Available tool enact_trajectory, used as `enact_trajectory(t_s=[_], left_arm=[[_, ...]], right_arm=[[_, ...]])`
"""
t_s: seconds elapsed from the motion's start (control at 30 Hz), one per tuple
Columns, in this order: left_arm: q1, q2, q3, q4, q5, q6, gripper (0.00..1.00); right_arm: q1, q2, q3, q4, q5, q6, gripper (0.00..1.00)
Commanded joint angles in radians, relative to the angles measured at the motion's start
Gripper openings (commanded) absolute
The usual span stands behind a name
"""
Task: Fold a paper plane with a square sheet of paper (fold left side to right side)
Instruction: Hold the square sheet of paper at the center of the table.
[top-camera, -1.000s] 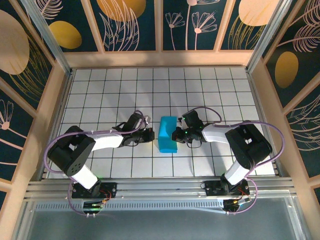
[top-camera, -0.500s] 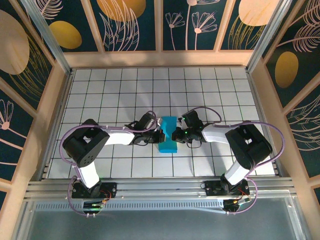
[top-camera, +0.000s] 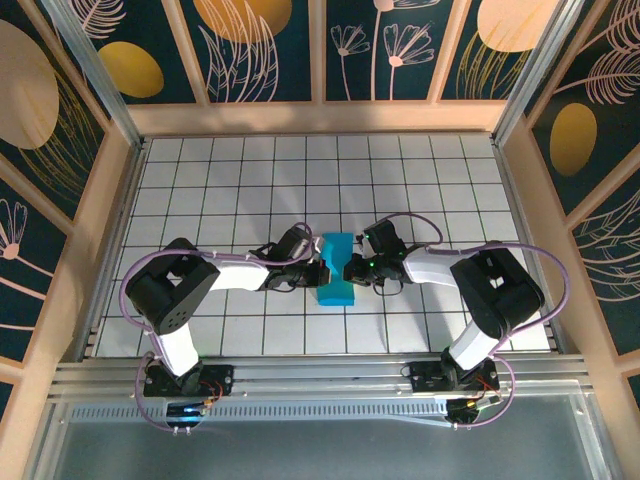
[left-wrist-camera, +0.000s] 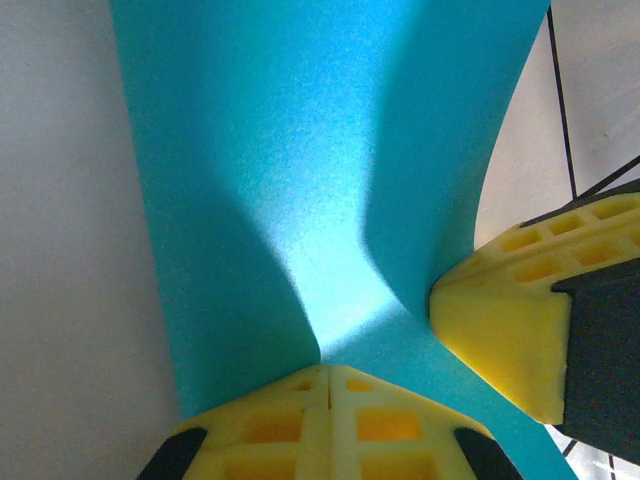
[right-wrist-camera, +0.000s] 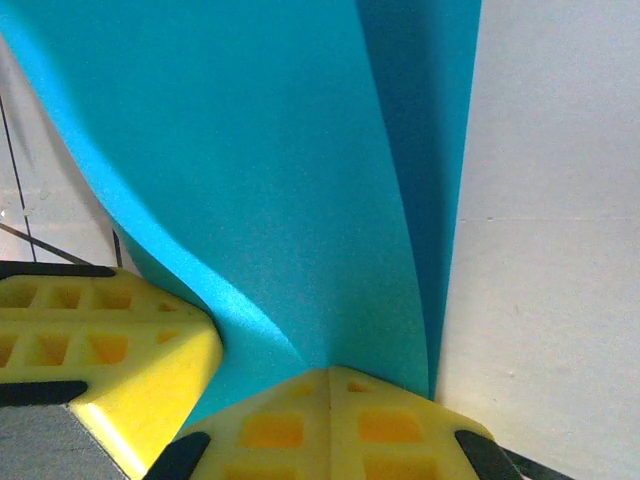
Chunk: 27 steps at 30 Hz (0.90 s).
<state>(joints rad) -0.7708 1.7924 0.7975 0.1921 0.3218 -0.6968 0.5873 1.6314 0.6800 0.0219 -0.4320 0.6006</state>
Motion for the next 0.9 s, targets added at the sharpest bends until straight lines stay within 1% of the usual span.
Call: enact_trajectory(t_s=[0.0, 0.2, 0.33, 0.5, 0.67, 0.87], left_arm=[[-0.001, 0.034, -0.018, -0.029, -0.016, -0.01, 0.0], [-0.001, 0.037, -0.016, -0.032, -0.018, -0.011, 0.0], [-0.001, 0.038, -0.013, -0.037, -0.02, -0.009, 0.0], [-0.002, 0.038, -0.011, -0.036, -0.013, -0.01, 0.0], [-0.002, 0.041, -0.014, -0.033, -0.006, -0.014, 0.0], [-0.002, 0.038, -0.025, -0.036, -0.007, -0.023, 0.0]], right_arm=[[0.001, -0.018, 0.028, -0.055, 0.003, -0.003, 0.0], [0.001, -0.029, 0.056, 0.015, -0.019, 0.014, 0.0], [0.002, 0.008, 0.079, 0.072, -0.047, 0.026, 0.0], [0.01, 0.073, 0.123, 0.089, -0.055, 0.018, 0.0], [0.019, 0.135, 0.148, 0.088, -0.059, 0.008, 0.0], [0.016, 0.18, 0.148, 0.028, -0.012, -0.005, 0.0]])
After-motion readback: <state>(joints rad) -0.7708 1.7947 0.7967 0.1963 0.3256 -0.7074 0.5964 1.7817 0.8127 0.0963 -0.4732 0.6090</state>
